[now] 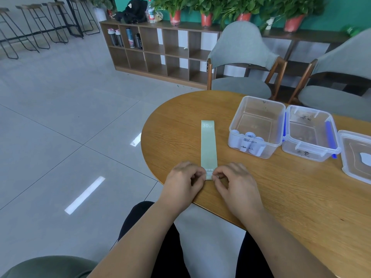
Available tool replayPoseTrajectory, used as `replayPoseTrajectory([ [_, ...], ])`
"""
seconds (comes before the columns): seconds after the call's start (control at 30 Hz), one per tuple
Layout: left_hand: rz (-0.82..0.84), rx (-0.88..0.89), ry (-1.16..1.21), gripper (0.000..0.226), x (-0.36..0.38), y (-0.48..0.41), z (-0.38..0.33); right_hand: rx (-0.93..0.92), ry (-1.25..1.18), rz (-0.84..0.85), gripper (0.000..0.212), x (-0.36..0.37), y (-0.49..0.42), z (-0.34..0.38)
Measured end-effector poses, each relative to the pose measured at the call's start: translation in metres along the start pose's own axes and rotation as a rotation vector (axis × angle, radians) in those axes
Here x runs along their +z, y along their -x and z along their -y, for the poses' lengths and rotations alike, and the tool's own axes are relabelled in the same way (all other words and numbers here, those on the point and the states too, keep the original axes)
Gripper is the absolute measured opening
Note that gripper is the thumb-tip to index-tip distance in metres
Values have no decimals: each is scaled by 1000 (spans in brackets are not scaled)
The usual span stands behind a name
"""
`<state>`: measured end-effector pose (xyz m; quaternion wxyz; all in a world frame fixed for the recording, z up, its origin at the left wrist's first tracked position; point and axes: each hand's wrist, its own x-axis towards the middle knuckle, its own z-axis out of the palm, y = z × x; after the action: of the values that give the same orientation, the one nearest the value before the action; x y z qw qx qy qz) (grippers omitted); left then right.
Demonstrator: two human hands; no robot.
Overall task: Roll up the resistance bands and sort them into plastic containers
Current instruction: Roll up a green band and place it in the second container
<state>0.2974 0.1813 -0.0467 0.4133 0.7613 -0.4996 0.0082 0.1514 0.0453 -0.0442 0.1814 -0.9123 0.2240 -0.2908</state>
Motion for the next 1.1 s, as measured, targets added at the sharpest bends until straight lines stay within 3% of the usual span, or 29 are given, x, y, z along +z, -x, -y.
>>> replayPoseTrajectory([
  [0.33, -32, 48, -73, 9, 3, 2, 3, 38, 81, -20, 16, 5, 0, -1],
  [1.1, -26, 4, 22, 10, -2, 4, -3, 68, -17, -23, 9, -3, 0, 4],
])
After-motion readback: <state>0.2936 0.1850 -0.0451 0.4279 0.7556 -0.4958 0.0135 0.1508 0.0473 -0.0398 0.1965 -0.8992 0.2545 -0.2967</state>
